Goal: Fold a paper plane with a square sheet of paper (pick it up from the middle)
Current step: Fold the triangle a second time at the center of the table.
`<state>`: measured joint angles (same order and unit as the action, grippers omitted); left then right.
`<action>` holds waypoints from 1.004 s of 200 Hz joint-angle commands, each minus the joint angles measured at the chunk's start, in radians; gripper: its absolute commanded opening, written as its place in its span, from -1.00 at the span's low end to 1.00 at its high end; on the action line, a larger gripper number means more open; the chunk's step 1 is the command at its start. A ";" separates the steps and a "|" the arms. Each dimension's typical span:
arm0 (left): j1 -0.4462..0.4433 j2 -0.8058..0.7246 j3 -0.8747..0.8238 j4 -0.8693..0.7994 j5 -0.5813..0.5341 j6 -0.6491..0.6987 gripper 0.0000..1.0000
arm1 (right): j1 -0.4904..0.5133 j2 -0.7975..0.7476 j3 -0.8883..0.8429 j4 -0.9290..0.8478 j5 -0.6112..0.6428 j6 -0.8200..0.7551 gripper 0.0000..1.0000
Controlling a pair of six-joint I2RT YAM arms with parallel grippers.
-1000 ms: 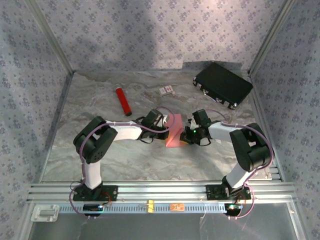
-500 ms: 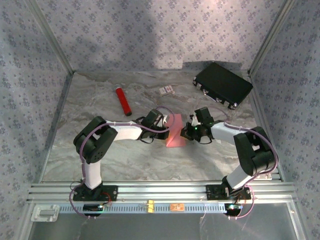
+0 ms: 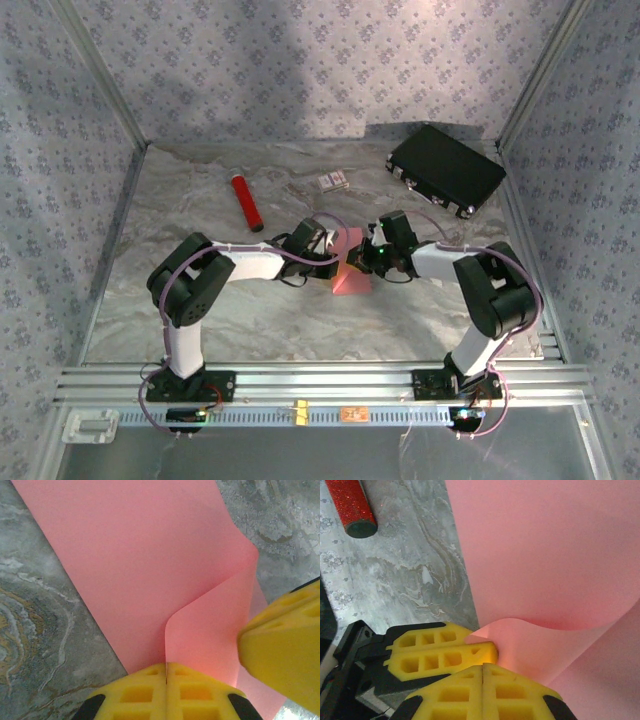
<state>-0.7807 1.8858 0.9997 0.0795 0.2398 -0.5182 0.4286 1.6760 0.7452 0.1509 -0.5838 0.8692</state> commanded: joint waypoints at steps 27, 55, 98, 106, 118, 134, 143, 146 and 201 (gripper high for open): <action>0.003 0.012 -0.013 -0.015 0.002 -0.006 -1.00 | 0.017 0.029 0.031 0.024 -0.034 0.007 -0.96; 0.002 0.013 -0.012 -0.015 0.002 -0.006 -1.00 | 0.019 0.043 0.034 0.020 -0.035 0.002 -0.95; 0.002 0.011 -0.010 -0.019 0.001 -0.005 -1.00 | 0.017 0.069 0.028 0.010 -0.024 -0.008 -0.95; 0.002 0.012 -0.009 -0.020 0.002 -0.005 -1.00 | 0.017 0.072 0.022 0.006 -0.019 -0.015 -0.95; 0.002 0.013 -0.009 -0.020 0.003 -0.003 -1.00 | 0.013 0.077 0.009 0.002 -0.013 -0.018 -0.95; 0.002 0.014 -0.010 -0.023 0.003 -0.002 -1.00 | 0.007 0.077 -0.018 0.009 -0.005 -0.017 -0.95; 0.001 0.015 -0.009 -0.027 0.003 0.000 -1.00 | 0.004 0.074 -0.031 0.010 0.003 -0.019 -0.95; 0.002 0.015 -0.009 -0.027 0.003 0.002 -1.00 | 0.003 0.075 -0.035 0.010 0.005 -0.020 -0.95; 0.003 0.018 -0.013 -0.034 0.006 0.000 -1.00 | -0.005 0.070 -0.058 0.023 0.004 -0.014 -0.94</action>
<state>-0.7807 1.8858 0.9997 0.0792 0.2413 -0.5179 0.4313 1.7374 0.7025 0.1909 -0.5945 0.8677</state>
